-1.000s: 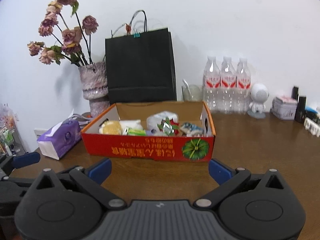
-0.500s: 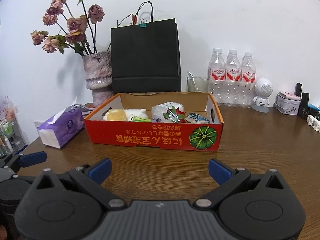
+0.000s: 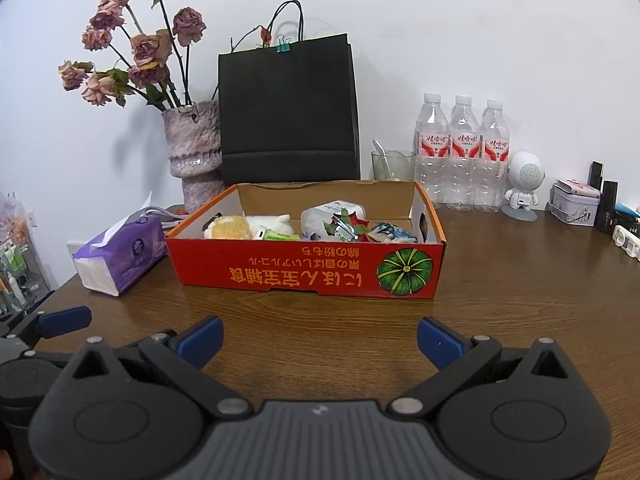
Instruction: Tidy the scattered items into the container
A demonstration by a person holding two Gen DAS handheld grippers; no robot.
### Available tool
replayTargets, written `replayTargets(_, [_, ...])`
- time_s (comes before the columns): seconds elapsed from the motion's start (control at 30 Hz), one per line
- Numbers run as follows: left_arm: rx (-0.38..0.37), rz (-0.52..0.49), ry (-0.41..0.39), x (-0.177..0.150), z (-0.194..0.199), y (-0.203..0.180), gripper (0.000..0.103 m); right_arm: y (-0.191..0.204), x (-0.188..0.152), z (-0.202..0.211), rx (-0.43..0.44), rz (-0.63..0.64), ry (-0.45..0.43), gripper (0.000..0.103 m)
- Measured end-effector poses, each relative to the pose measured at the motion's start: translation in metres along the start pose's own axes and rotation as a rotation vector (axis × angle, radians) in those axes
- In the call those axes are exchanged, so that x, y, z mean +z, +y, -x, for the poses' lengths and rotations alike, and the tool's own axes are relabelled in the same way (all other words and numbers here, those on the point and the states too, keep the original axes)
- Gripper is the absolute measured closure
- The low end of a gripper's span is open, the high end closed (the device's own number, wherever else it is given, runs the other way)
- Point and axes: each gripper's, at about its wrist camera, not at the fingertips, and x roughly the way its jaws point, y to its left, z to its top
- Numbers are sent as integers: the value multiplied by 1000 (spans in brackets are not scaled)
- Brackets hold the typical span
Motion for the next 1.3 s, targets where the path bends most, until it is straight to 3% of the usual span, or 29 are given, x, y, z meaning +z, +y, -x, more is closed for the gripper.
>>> replayTargets(1.3, [-17, -9, 1, -2, 1, -2, 0, 2, -1, 1, 5, 12, -5, 0])
